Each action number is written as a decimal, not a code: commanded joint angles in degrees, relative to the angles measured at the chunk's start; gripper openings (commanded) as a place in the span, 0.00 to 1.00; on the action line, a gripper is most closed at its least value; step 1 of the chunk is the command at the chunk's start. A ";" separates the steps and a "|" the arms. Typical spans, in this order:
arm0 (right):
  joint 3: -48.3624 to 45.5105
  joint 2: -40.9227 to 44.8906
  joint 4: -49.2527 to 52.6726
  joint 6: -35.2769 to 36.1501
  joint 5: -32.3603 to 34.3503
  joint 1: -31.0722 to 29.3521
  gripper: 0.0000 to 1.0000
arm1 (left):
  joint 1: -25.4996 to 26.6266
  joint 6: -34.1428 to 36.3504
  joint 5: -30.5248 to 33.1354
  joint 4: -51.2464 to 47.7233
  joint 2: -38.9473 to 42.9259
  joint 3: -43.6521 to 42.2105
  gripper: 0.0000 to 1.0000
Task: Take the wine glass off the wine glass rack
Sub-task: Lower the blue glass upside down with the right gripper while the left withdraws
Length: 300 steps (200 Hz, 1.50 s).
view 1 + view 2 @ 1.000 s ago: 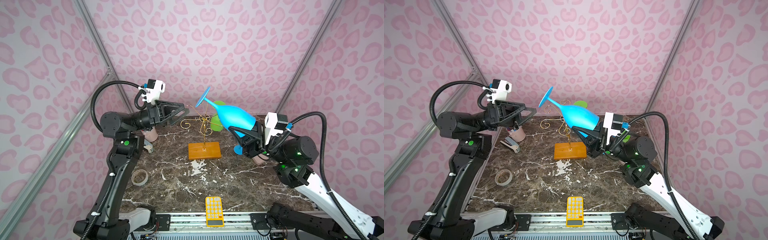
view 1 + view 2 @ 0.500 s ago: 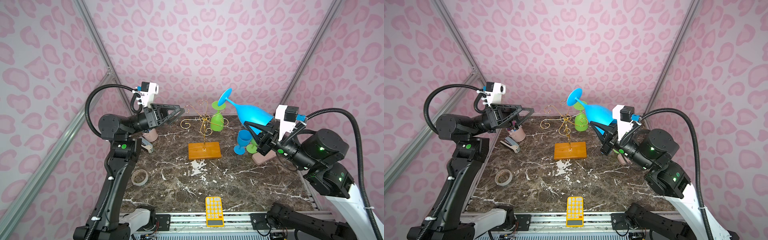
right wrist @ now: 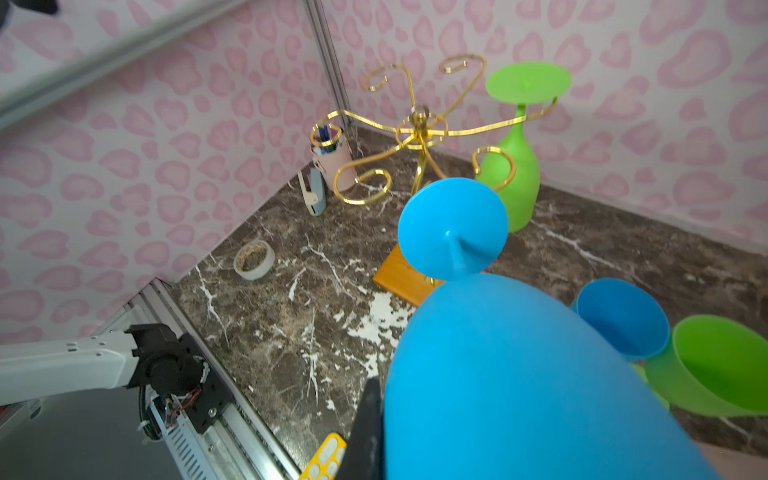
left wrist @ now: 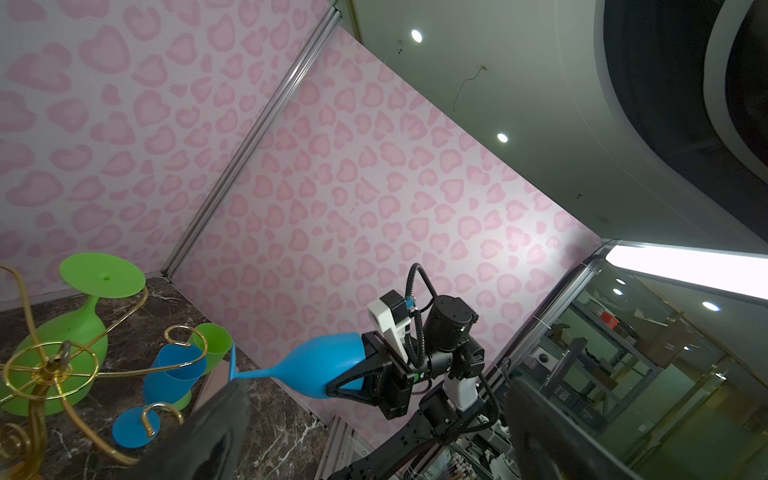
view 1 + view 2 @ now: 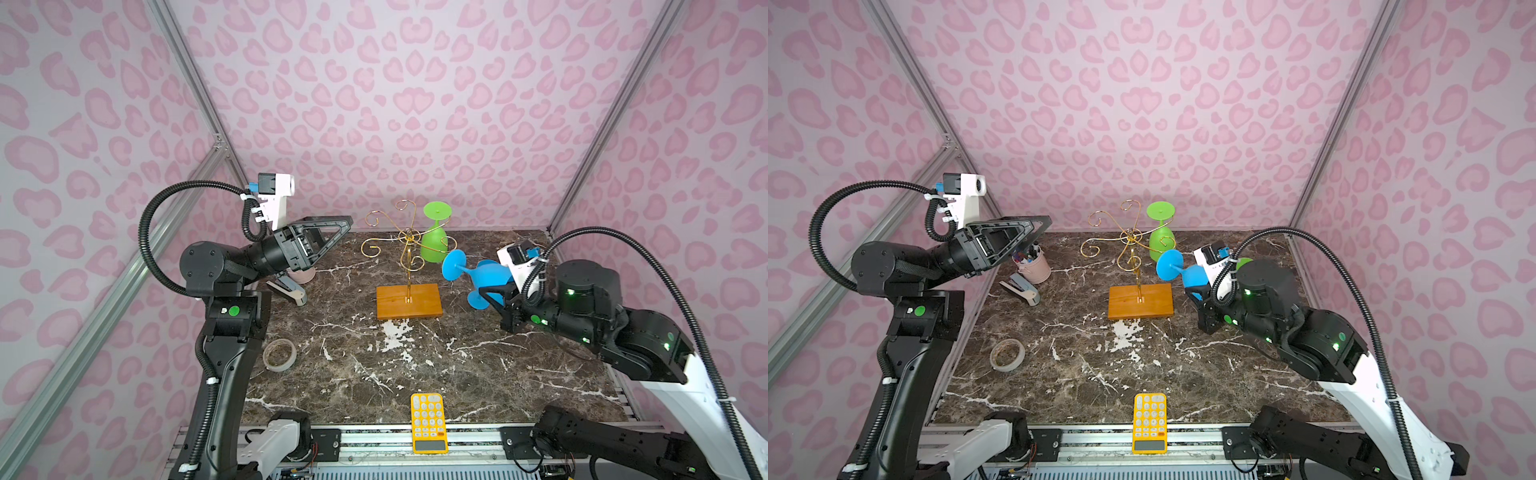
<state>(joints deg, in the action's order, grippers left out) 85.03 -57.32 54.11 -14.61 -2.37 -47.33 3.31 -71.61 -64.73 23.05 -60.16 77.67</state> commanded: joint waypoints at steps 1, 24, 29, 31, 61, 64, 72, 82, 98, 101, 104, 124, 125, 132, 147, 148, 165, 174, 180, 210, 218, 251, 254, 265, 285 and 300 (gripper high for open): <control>-2.81 -1.48 7.22 -3.25 3.00 -0.28 0.00 | -0.67 4.16 1.66 -0.83 1.05 -2.02 0.97; -4.92 -4.09 10.40 -4.19 2.68 -0.26 0.00 | -1.61 7.24 2.72 -3.47 2.12 -3.29 0.97; -5.40 -4.62 10.81 -4.11 2.25 -0.30 0.00 | -1.87 8.03 3.00 -4.24 2.38 -3.57 0.97; -5.65 -4.81 11.01 -4.11 2.06 -0.28 0.00 | -1.99 8.34 3.15 -4.44 2.52 -3.68 0.97; -8.34 -7.37 13.36 -4.20 2.48 -0.20 0.00 | -3.17 13.50 5.32 -9.49 4.28 -4.79 0.97; -8.51 -7.62 13.53 -4.24 2.70 -0.13 0.00 | -3.26 14.04 5.66 -9.83 4.53 -4.93 0.97; -9.04 -8.50 13.95 -4.20 3.28 0.15 0.00 | -3.39 15.52 6.45 -10.85 5.11 -5.23 0.97; -9.51 -9.94 14.63 -3.90 3.55 0.75 0.00 | -3.63 17.45 7.57 -11.79 5.80 -5.59 0.97; -10.22 -12.62 15.24 -2.96 3.74 2.16 0.00 | -3.75 21.53 9.30 -17.51 6.63 -5.19 0.98; -10.30 -13.19 15.24 -2.72 3.59 2.58 0.00 | -3.79 22.57 9.80 -18.87 6.83 -5.04 0.97; -10.41 -13.74 15.24 -2.45 3.34 2.98 0.00 | -3.82 23.58 10.45 -20.23 7.08 -4.91 0.97; -10.79 -17.43 14.99 0.00 1.23 6.15 0.00 | -3.76 30.57 15.60 -28.23 9.29 -4.72 0.97; -10.82 -17.67 14.98 0.14 1.05 6.35 0.00 | -3.76 31.06 15.73 -28.63 9.37 -4.76 0.97; -10.76 -19.05 14.95 1.31 -0.09 7.60 0.00 | -3.76 33.20 17.39 -30.41 10.21 -5.01 0.98; -10.20 -22.16 15.25 3.11 -1.79 9.41 0.00 | -3.76 36.12 20.34 -33.59 11.60 -5.57 0.97; -10.27 -22.32 15.20 3.24 -1.82 9.47 0.00 | -3.76 36.24 20.56 -33.81 11.62 -5.58 0.97; -9.95 -25.47 14.28 4.72 -2.36 10.30 0.00 | -3.79 38.66 23.76 -37.42 12.63 -5.68 0.97; -9.06 -27.38 14.31 5.54 -2.37 10.77 0.00 | -3.76 39.70 25.38 -38.66 13.12 -5.92 0.97; -8.60 -28.42 14.14 5.88 -2.29 11.12 0.00 | -3.76 40.27 26.34 -39.27 13.46 -6.11 0.97; -6.86 -31.93 12.96 7.76 -3.28 13.80 0.00 | -3.79 42.28 28.71 -41.51 14.85 -6.71 0.97; -6.55 -32.48 12.71 8.30 -3.83 14.34 0.00 | -3.76 42.75 29.16 -41.96 15.11 -6.90 0.97; -5.39 -35.92 12.60 9.68 -5.00 15.83 0.00 | -3.75 44.05 30.86 -43.33 15.76 -7.84 0.97; -5.35 -36.19 12.48 9.79 -4.97 15.91 0.00 | -3.75 44.14 31.05 -43.41 15.77 -7.94 0.97; -5.27 -36.84 12.45 9.90 -5.01 16.19 0.00 | -3.77 44.53 31.79 -43.85 16.03 -8.19 0.97; -5.28 -36.83 11.82 9.87 -5.51 16.37 0.06 | -3.81 45.19 32.96 -44.47 16.81 -9.08 0.97; -5.01 -36.29 11.42 9.87 -6.21 16.47 0.12 | -3.76 45.42 33.39 -44.58 17.48 -10.08 0.97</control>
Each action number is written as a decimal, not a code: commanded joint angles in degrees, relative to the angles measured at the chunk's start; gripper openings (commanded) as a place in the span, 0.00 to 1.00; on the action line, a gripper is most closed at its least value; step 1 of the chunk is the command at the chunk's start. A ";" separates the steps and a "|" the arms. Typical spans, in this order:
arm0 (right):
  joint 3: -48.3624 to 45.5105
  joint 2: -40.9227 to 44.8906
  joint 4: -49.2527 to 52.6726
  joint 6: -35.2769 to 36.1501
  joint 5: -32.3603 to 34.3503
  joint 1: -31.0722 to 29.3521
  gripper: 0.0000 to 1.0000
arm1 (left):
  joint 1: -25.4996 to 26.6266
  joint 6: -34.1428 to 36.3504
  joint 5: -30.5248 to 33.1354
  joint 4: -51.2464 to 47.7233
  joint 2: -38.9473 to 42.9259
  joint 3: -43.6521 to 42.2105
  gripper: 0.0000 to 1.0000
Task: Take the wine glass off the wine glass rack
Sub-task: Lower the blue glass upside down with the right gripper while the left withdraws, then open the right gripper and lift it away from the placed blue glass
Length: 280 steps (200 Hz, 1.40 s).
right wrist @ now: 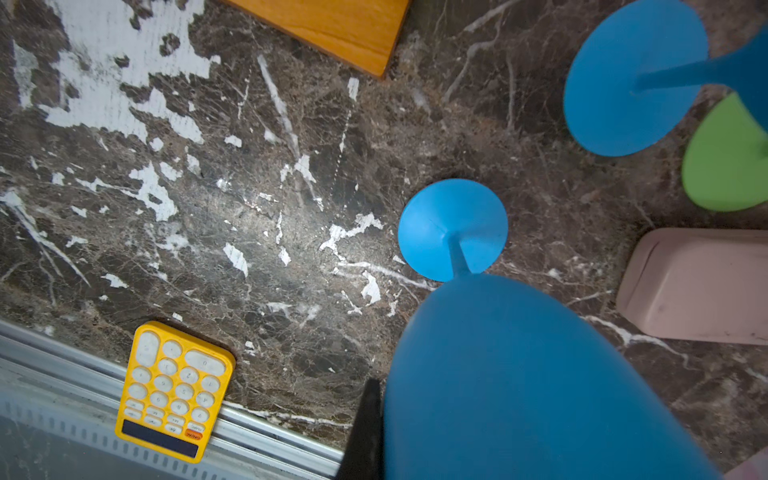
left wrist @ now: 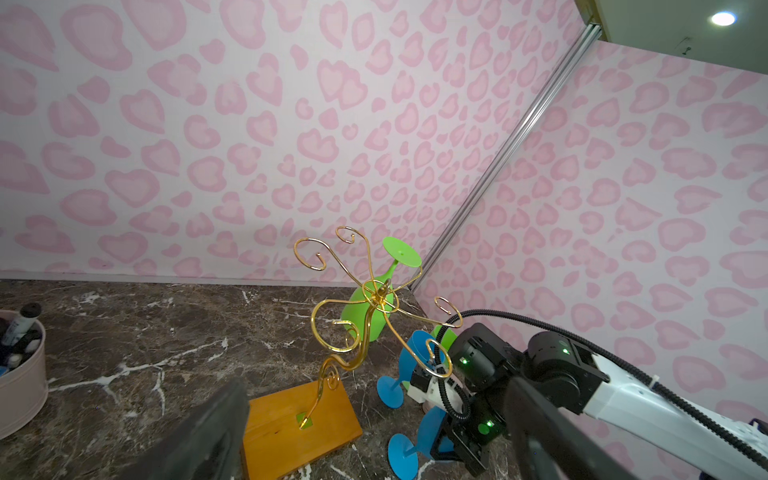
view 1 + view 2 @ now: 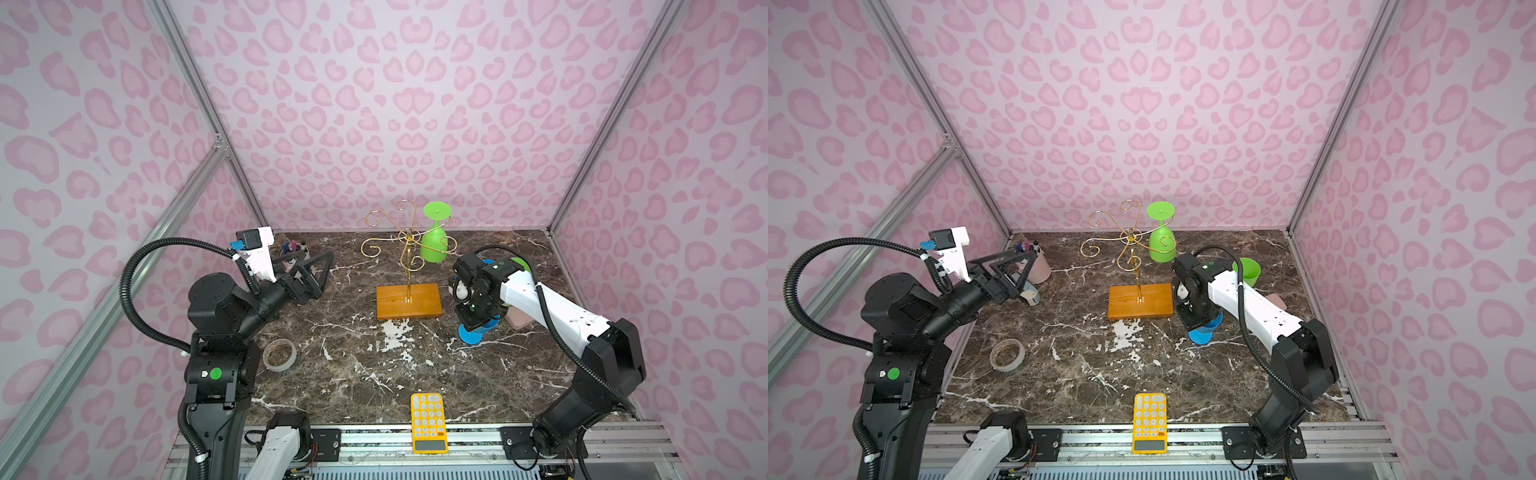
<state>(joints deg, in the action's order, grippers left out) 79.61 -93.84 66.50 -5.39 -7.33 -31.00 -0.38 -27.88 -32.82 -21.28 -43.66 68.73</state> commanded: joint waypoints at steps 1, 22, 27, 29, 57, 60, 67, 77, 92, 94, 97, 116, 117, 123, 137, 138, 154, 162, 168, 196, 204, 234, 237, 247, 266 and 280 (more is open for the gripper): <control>0.43 0.23 -1.00 0.64 -1.26 0.15 0.12 | -0.10 1.69 1.51 -0.26 1.00 -1.18 0.97; 1.42 0.96 -0.58 0.77 -0.93 0.32 0.23 | -0.07 1.61 2.01 -0.43 1.77 -2.72 0.97; 1.64 1.17 -0.60 0.73 -0.84 0.34 0.25 | -0.08 1.60 2.12 -0.43 1.89 -3.08 0.97; 1.72 1.33 -0.59 0.73 -0.78 0.40 0.25 | -0.13 1.60 2.14 -0.43 1.97 -3.19 0.97; 2.60 3.03 -0.58 0.34 -0.91 0.68 0.32 | -0.08 1.56 2.41 -0.85 2.42 -4.22 0.97; 2.65 3.25 -0.58 0.31 -0.99 0.68 0.33 | -0.12 1.59 2.31 -0.94 2.44 -4.22 0.97; 2.75 3.82 -0.67 0.29 -1.25 0.68 0.34 | -0.06 1.60 2.32 -1.17 2.52 -4.21 0.97; 2.84 4.95 -0.98 0.21 -1.28 0.68 0.36 | -0.08 1.68 2.31 -1.39 2.85 -4.35 0.97; 2.78 6.01 -1.39 0.05 -1.29 0.76 0.37 | -0.07 1.77 2.40 -1.48 3.29 -4.74 0.97; 2.93 6.19 -1.31 0.03 -1.24 0.77 0.37 | -0.08 1.78 2.41 -1.51 3.31 -4.79 0.97; 3.06 6.28 -1.22 -0.02 -1.12 0.73 0.37 | -0.06 1.73 2.41 -1.49 3.39 -4.87 0.97; 3.75 7.98 -1.15 -0.41 -0.90 0.77 0.38 | -0.14 1.69 2.49 -1.75 3.67 -4.96 0.97; 3.77 8.11 -1.17 -0.46 -0.92 0.77 0.38 | -0.10 1.64 2.49 -1.75 3.71 -4.99 0.97; 3.88 9.07 -1.33 -0.63 -1.10 0.77 0.39 | -0.10 1.60 2.50 -1.75 3.67 -5.07 0.97; 4.38 11.54 -1.74 -1.21 -1.08 0.77 0.40 | -0.12 1.46 2.50 -1.88 3.80 -5.10 0.97; 4.44 11.69 -1.78 -1.25 -1.09 0.77 0.40 | -0.09 1.49 2.50 -1.90 3.82 -5.10 0.97; 4.72 15.11 -3.02 -1.95 -0.90 0.82 0.42 | -0.06 1.34 2.50 -2.01 4.02 -5.33 0.97; 4.40 16.96 -4.43 -2.66 -0.84 0.86 0.43 | -0.14 1.25 2.50 -1.97 4.19 -5.48 0.97; 3.74 18.48 -5.86 -3.12 -0.79 0.86 0.43 | -0.06 1.16 2.50 -1.86 4.26 -5.69 0.97; -0.82 26.91 -15.79 -5.66 1.63 1.67 0.46 | -0.08 0.68 2.42 -1.27 4.35 -6.06 0.97; -2.37 28.91 -19.51 -6.42 2.30 2.58 0.47 | -0.06 0.48 2.25 -0.98 4.24 -6.11 0.97; -5.41 32.23 -32.79 -8.95 -0.16 5.74 0.50 | -0.07 -0.02 1.84 -0.89 4.17 -6.11 0.97; -5.43 32.19 -33.66 -8.96 -0.21 5.77 0.50 | -0.09 -0.13 1.80 -0.87 4.33 -6.15 0.97; -5.31 31.69 -35.71 -9.16 0.47 5.78 0.50 | -0.08 -0.42 1.79 -0.78 4.67 -6.44 0.97; -5.79 30.36 -39.83 -10.10 0.70 6.26 0.52 | -0.12 -0.77 1.99 -0.86 5.37 -6.68 0.97; -7.45 29.65 -43.45 -9.71 1.72 6.47 0.51 | -0.13 -0.77 2.36 -0.87 5.84 -6.67 0.97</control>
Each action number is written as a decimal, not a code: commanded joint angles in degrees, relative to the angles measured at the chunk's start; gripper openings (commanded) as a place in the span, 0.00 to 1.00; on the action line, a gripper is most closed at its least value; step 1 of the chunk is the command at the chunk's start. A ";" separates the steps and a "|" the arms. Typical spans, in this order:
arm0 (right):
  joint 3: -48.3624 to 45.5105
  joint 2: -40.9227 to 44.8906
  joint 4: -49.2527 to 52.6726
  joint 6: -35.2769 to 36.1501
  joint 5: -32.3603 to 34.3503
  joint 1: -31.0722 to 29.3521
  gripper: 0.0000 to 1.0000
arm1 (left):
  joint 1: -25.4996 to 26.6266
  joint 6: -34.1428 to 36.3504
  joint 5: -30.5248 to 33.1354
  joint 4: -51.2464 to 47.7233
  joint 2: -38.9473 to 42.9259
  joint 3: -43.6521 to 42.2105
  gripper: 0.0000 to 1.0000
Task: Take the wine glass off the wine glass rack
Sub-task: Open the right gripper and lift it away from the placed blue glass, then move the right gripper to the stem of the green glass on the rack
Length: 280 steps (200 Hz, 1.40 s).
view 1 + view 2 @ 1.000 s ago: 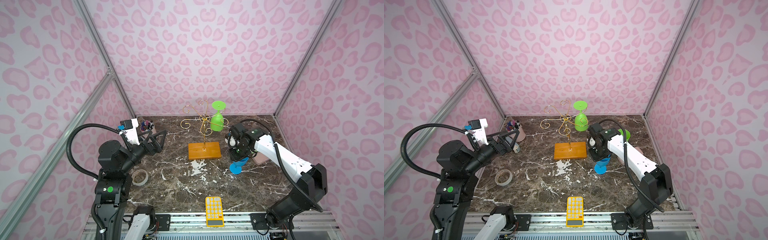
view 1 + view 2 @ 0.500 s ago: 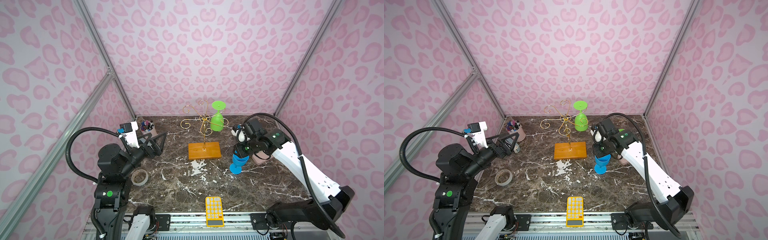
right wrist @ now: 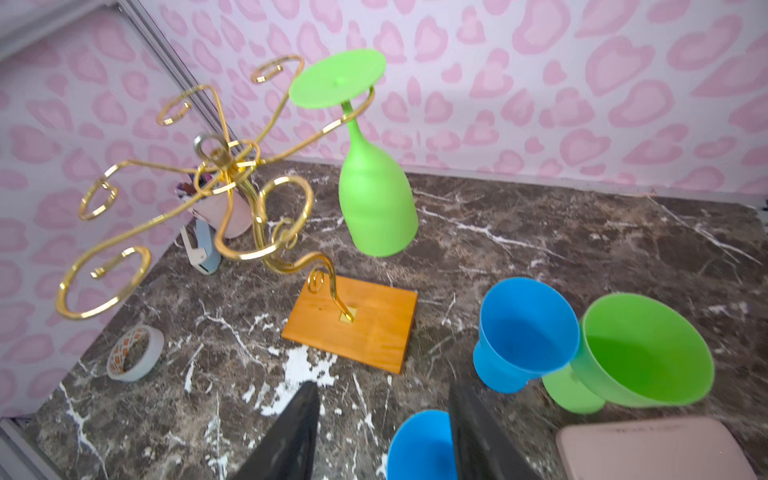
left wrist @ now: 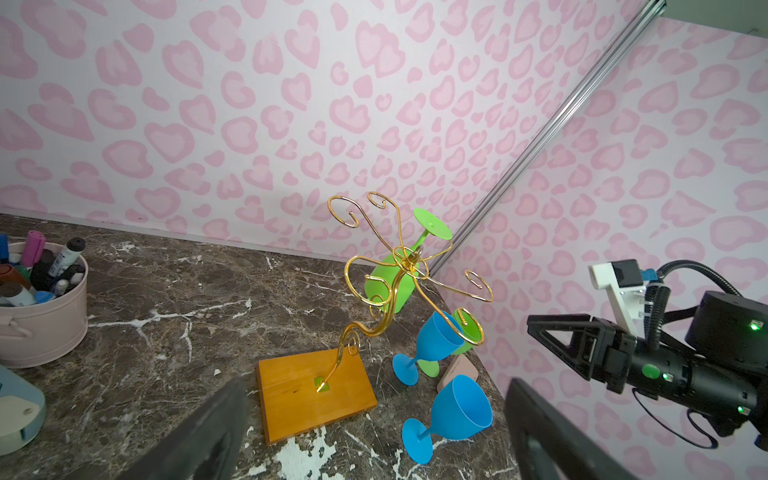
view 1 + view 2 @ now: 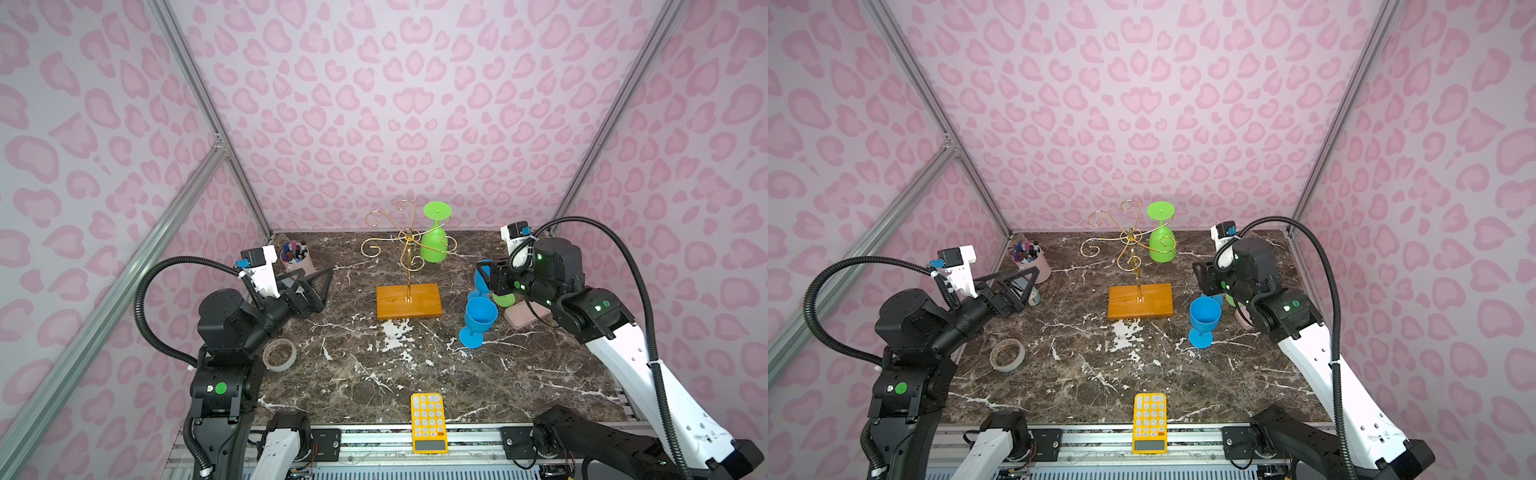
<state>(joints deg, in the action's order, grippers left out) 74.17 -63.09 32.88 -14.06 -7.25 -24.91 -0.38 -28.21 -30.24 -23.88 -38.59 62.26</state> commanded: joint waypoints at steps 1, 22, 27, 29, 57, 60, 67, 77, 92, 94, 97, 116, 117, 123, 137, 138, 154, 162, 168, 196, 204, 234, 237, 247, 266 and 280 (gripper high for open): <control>-2.10 -1.13 -10.11 -1.00 1.76 0.38 0.51 | -0.10 -0.45 -0.20 1.73 0.78 -0.21 0.97; -5.93 -2.09 -16.24 -1.42 0.08 2.67 0.51 | -0.11 -0.62 0.00 2.14 1.06 -0.35 0.97; -6.83 -2.43 -17.72 -2.11 -0.66 3.54 0.51 | -0.14 -0.70 0.00 2.17 1.06 -0.38 0.97; -7.13 -2.53 -18.33 -2.33 -1.17 3.94 0.51 | -0.08 -0.71 0.00 2.24 1.06 -0.36 0.97; -9.22 -6.00 -25.99 -2.67 -9.17 7.15 0.48 | -0.13 -0.81 0.00 2.61 0.88 0.35 0.97; -9.25 -6.40 -26.72 -2.33 -9.49 7.14 0.48 | -0.09 -0.73 -0.07 2.61 0.81 0.40 0.97; -9.30 -7.33 -28.13 -2.19 -10.14 7.13 0.48 | -0.10 -0.64 0.00 2.69 0.80 0.66 0.97; -9.14 -8.70 -29.56 -1.83 -11.28 7.14 0.48 | -0.12 -0.63 0.09 2.86 0.75 0.85 0.97; -8.61 -10.88 -31.31 -1.38 -13.44 7.15 0.47 | -0.08 -0.59 0.22 3.13 0.71 0.99 0.97; -8.67 -11.10 -31.66 -1.44 -13.59 7.11 0.47 | -0.06 -0.55 0.26 3.20 0.71 1.06 0.97; -8.76 -11.46 -32.22 -1.44 -13.73 7.07 0.47 | -0.06 -0.54 0.27 3.29 0.71 1.03 0.97; -9.83 -13.00 -36.15 -2.24 -12.52 6.98 0.47 | -0.07 -0.58 0.53 3.74 0.56 1.21 0.97; -9.87 -13.01 -36.36 -2.22 -12.48 6.98 0.47 | -0.07 -0.60 0.53 3.79 0.55 1.20 0.97; -10.20 -13.42 -37.47 -2.43 -12.29 6.91 0.47 | -0.13 -0.62 0.53 3.96 0.45 1.36 0.97; -10.47 -14.47 -40.28 -2.48 -12.43 6.34 0.47 | -0.10 -0.60 0.53 4.19 0.29 1.53 0.97; -10.46 -14.54 -40.40 -2.47 -12.44 6.31 0.47 | -0.08 -0.61 0.53 4.24 0.28 1.54 0.97; -9.39 -16.05 -40.95 -0.89 -11.77 4.98 0.46 | -0.08 -0.58 0.53 4.54 0.18 1.55 0.97; -8.62 -16.96 -40.74 0.03 -11.42 4.25 0.46 | -0.06 -0.45 0.53 4.70 0.10 1.65 0.97; -8.09 -17.66 -40.62 0.28 -11.43 3.89 0.46 | -0.06 -0.46 0.53 4.72 0.09 1.67 0.97; -7.05 -20.19 -42.17 1.08 -12.44 2.84 0.46 | -0.07 -0.21 0.56 4.83 -0.08 1.87 0.97; -6.94 -20.71 -42.90 1.44 -12.20 2.52 0.46 | -0.09 -0.11 0.53 4.81 -0.04 1.90 0.97; -6.63 -22.69 -45.63 1.55 -11.48 2.06 0.46 | -0.08 -0.01 0.42 4.72 -0.17 1.88 0.97; -6.67 -22.80 -46.06 1.52 -11.54 2.07 0.46 | -0.10 -0.01 0.38 4.72 -0.17 1.82 0.97; -6.65 -23.40 -47.16 1.55 -11.80 1.99 0.46 | -0.05 0.15 0.44 4.72 -0.17 1.86 0.97; -6.08 -24.50 -48.03 1.66 -11.14 1.70 0.46 | -0.09 0.18 0.40 4.63 -0.26 1.74 0.97; -6.23 -25.01 -49.34 1.39 -11.17 1.68 0.46 | -0.06 0.08 0.36 4.63 -0.35 1.72 0.97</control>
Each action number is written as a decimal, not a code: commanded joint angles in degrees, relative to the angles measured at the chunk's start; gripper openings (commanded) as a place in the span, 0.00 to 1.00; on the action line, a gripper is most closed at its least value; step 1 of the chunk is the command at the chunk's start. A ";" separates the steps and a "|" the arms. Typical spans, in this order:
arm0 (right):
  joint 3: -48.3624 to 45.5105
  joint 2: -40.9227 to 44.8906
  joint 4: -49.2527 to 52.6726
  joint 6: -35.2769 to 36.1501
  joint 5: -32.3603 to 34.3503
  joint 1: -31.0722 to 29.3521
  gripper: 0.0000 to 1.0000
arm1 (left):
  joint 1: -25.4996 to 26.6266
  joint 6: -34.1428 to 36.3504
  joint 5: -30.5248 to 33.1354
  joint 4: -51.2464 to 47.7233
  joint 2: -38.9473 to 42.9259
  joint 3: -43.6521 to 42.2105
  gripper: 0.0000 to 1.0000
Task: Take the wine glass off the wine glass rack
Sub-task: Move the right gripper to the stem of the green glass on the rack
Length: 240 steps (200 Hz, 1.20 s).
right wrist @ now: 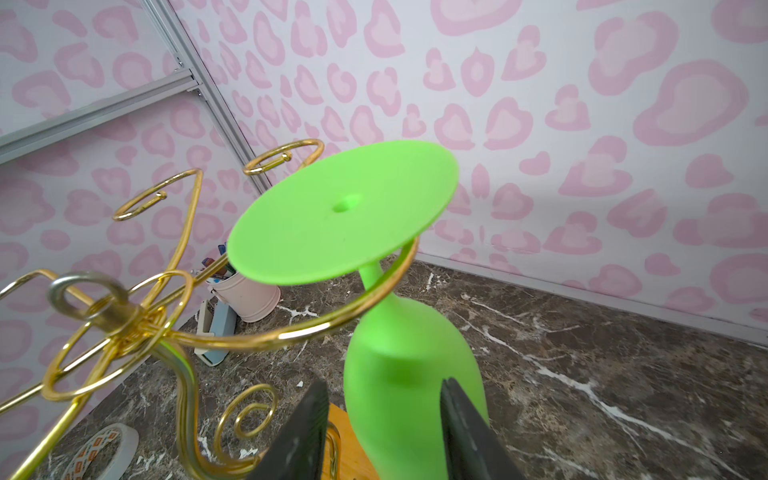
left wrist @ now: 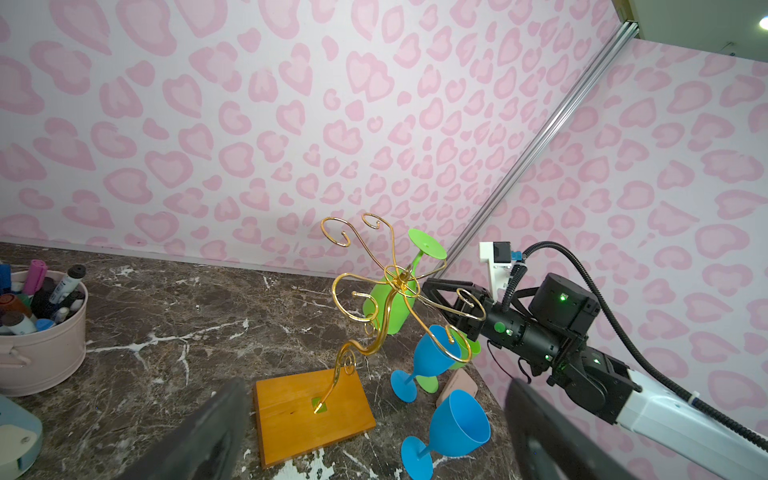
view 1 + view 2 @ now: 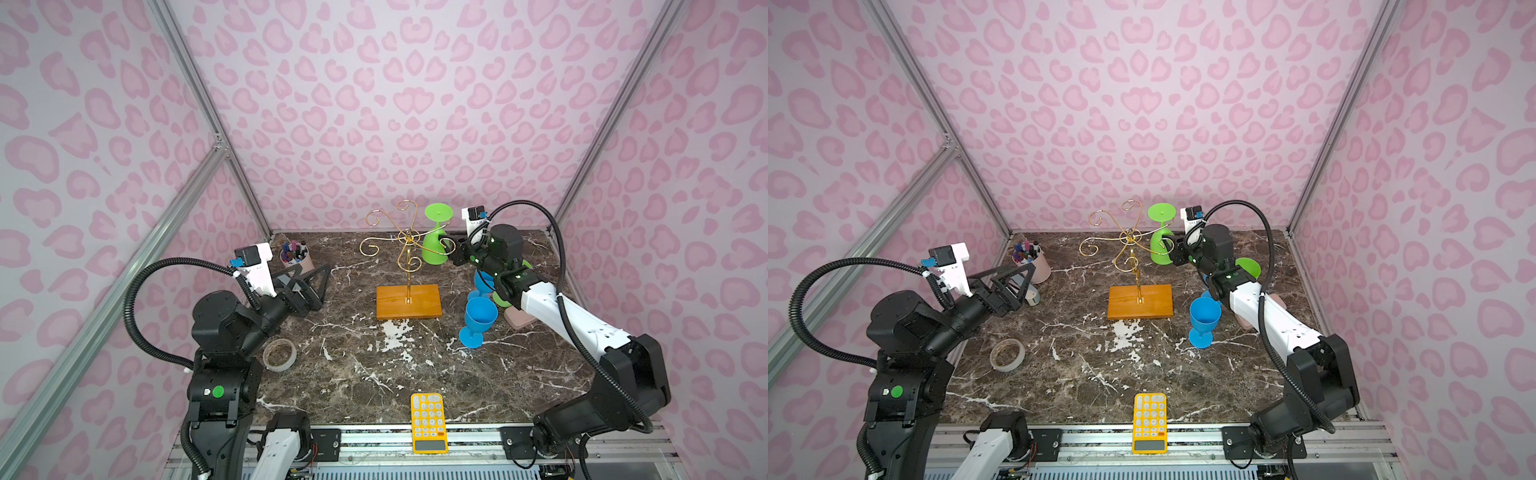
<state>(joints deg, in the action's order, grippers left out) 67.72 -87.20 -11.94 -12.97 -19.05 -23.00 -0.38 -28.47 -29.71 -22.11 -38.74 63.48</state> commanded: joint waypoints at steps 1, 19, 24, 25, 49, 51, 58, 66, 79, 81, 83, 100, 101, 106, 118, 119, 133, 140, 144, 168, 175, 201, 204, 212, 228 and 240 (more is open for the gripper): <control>0.21 -0.93 -4.59 0.26 0.66 -0.26 0.46 | -0.06 0.34 -0.17 2.86 -0.19 0.50 0.97; 0.47 -1.80 -5.54 0.06 -0.30 -0.24 0.46 | -0.06 0.34 -0.17 2.86 -0.27 0.45 0.97; 0.58 -2.09 -5.75 -0.11 -0.52 -0.29 0.46 | -0.06 0.43 -0.17 2.86 -0.28 0.45 0.97; 0.58 -2.18 -5.78 -0.16 -0.58 -0.29 0.46 | -0.06 0.43 -0.17 2.86 -0.33 0.48 0.97; 0.48 -2.89 -7.25 -0.17 -1.25 -0.29 0.46 | -0.08 -0.01 -0.63 2.99 -0.63 -0.01 0.97; 0.41 -2.91 -7.33 -0.18 -1.25 -0.29 0.46 | -0.11 -0.08 -0.77 3.02 -0.70 -0.09 0.97; 0.23 -2.97 -7.52 -0.15 -1.17 -0.29 0.46 | -0.13 -0.39 -1.20 3.12 -0.80 -0.39 0.97; -0.04 -2.77 -7.56 -0.20 -0.93 -0.27 0.46 | -0.07 -1.25 -1.67 3.20 -1.12 -0.82 0.97; -0.50 -2.10 -6.98 0.09 -0.49 -0.29 0.46 | -0.08 -3.74 -3.67 3.75 -2.20 -1.94 0.97; -0.62 -1.88 -7.02 0.17 -0.40 -0.29 0.46 | -0.06 -4.13 -4.21 3.87 -2.50 -2.11 0.97; -0.76 -1.71 -6.99 0.15 -0.27 -0.29 0.46 | -0.06 -4.55 -4.80 4.01 -2.73 -2.30 0.97; -2.10 0.48 -5.77 0.93 1.82 -0.23 0.48 | -0.08 -8.13 -9.12 5.03 -5.07 -3.51 0.98; -2.13 0.68 -5.70 0.93 2.00 -0.26 0.48 | -0.11 -8.33 -9.26 5.09 -5.14 -3.53 0.98; -2.32 1.38 -5.01 1.13 2.65 -0.26 0.49 | -0.06 -9.21 -10.06 5.38 -5.50 -3.83 0.98; -2.79 2.81 -3.18 1.82 3.41 -0.20 0.50 | 0.02 -10.73 -10.17 6.24 -5.47 -4.68 0.98; -2.82 2.99 -3.09 1.86 3.41 -0.15 0.50 | -0.02 -10.82 -10.14 6.35 -5.42 -4.77 0.98; -3.66 4.78 -1.98 2.84 3.19 -0.29 0.51 | -0.01 -10.80 -9.02 6.99 -5.03 -5.39 0.97; -4.20 5.88 -1.44 3.20 3.20 -0.40 0.51 | -0.01 -10.29 -8.81 6.79 -5.11 -5.21 0.97; -4.67 6.53 -1.27 3.29 3.35 -0.51 0.51 | -0.05 -9.98 -8.56 6.40 -5.23 -5.02 0.97; -8.71 11.99 -1.42 3.48 5.62 -1.51 0.51 | 0.01 -10.55 -8.06 5.55 -6.33 -4.07 0.97; -9.48 13.37 -0.59 3.40 6.26 -1.79 0.51 | 0.03 -10.96 -8.08 5.88 -6.52 -4.23 0.97; -11.60 17.43 4.06 3.97 6.81 -2.35 0.51 | 0.02 -10.91 -6.45 5.94 -7.00 -5.27 0.98; -11.91 17.72 4.26 4.19 6.67 -2.37 0.51 | -0.04 -10.91 -6.34 6.01 -7.01 -5.30 0.98; -12.49 18.64 4.68 4.62 6.42 -2.60 0.52 | 0.02 -10.91 -6.10 6.10 -7.34 -5.15 0.98; -12.84 19.83 5.64 4.43 5.61 -2.75 0.51 | -0.03 -11.17 -5.87 6.35 -7.68 -4.77 0.98; -13.14 20.55 5.61 3.77 4.74 -2.78 0.52 | 0.03 -11.21 -5.48 6.72 -7.51 -4.60 0.98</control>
<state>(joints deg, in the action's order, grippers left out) 55.29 -67.72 -7.53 -9.34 -13.17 -25.63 -0.36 -39.31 -36.23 -17.91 -46.33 58.52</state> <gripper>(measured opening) 0.515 0.978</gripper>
